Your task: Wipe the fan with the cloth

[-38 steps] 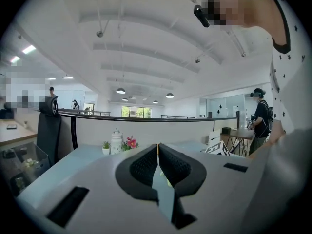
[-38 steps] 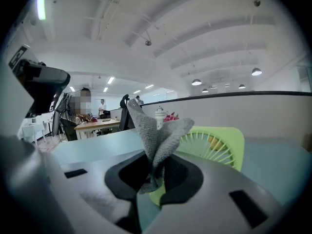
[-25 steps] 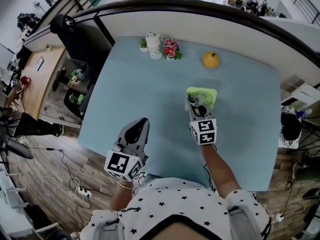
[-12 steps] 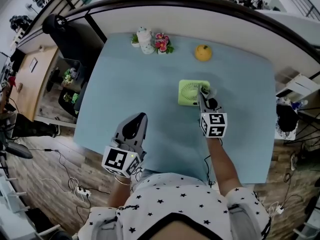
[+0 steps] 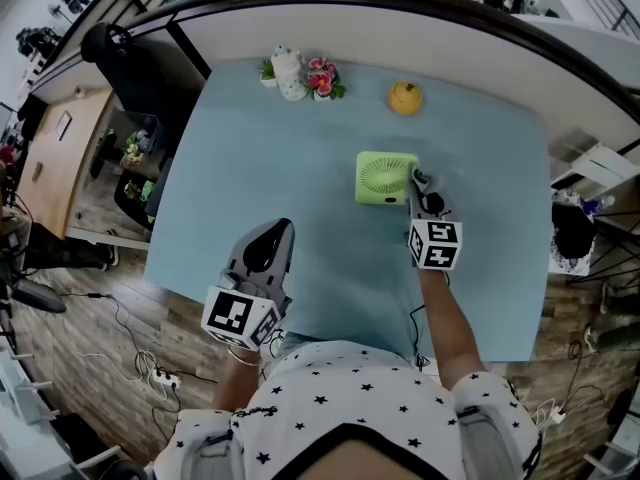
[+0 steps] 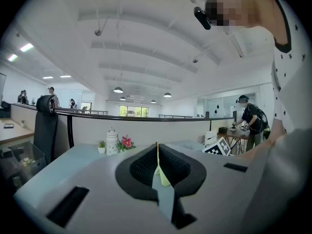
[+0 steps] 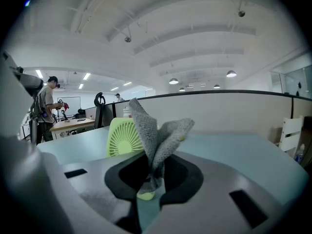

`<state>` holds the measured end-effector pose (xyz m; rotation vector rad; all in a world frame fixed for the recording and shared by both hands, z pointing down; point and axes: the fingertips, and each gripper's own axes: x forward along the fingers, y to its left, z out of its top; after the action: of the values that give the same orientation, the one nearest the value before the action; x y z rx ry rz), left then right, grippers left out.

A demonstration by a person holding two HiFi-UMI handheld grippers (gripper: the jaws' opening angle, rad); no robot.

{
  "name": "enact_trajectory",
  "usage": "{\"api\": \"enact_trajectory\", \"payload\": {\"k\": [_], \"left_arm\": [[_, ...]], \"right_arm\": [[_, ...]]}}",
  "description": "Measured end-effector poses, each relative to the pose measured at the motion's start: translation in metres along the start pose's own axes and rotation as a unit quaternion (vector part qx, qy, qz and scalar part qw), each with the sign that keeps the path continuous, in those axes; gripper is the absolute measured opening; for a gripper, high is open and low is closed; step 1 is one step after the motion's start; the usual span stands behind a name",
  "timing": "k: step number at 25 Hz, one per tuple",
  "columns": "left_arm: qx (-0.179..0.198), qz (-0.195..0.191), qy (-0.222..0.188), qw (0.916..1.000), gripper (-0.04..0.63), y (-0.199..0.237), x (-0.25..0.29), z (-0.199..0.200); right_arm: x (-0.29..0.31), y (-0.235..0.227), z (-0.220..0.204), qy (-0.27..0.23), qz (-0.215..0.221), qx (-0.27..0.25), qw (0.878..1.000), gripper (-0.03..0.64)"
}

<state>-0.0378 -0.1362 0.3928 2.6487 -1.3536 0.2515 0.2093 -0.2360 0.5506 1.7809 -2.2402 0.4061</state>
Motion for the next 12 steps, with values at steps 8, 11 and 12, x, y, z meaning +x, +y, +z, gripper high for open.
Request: {"api": "enact_trajectory", "payload": {"k": [8, 11, 12], "left_arm": [[-0.005, 0.006, 0.000, 1.0000, 0.032, 0.004, -0.005, -0.003], [-0.006, 0.011, 0.000, 0.9999, 0.032, 0.007, -0.007, -0.004], [-0.006, 0.012, 0.000, 0.9999, 0.033, 0.009, -0.008, -0.004]], "right_arm": [[-0.006, 0.053, 0.023, -0.043, 0.063, -0.007, 0.997, 0.044], [0.001, 0.086, 0.010, -0.026, 0.098, -0.029, 0.994, 0.044], [0.003, 0.096, 0.004, -0.019, 0.107, -0.036, 0.993, 0.044]]}}
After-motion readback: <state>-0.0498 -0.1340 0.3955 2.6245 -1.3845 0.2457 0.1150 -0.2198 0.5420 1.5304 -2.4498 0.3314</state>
